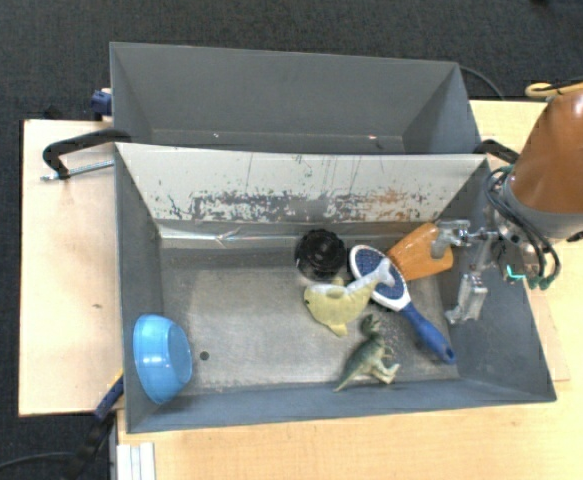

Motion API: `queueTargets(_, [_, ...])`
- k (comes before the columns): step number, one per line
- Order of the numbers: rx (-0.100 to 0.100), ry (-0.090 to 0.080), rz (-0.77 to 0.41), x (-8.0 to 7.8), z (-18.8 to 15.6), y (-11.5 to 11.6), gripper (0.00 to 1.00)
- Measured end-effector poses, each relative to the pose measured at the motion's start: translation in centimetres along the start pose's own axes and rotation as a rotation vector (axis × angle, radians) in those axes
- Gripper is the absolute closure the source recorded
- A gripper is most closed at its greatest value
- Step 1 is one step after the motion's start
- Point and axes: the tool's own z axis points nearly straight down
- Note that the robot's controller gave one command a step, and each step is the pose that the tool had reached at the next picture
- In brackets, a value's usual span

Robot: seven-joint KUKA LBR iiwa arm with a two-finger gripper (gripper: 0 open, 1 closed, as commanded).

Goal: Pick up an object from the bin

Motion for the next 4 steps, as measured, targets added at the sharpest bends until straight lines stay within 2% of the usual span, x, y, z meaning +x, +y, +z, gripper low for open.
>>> queueTargets(1, [-0.001,-0.01,-0.213,-1.4,6.8,7.4,0.0])
queueTargets(2, [-0.001,-0.021,0.18,0.8,6.9,12.5,0.0])
queueTargets(3, [-0.001,-0.026,0.179,0.7,6.7,12.4,1.0])
queueTargets(4, [0.0,-0.017,0.197,2.8,-4.5,11.4,1.0])
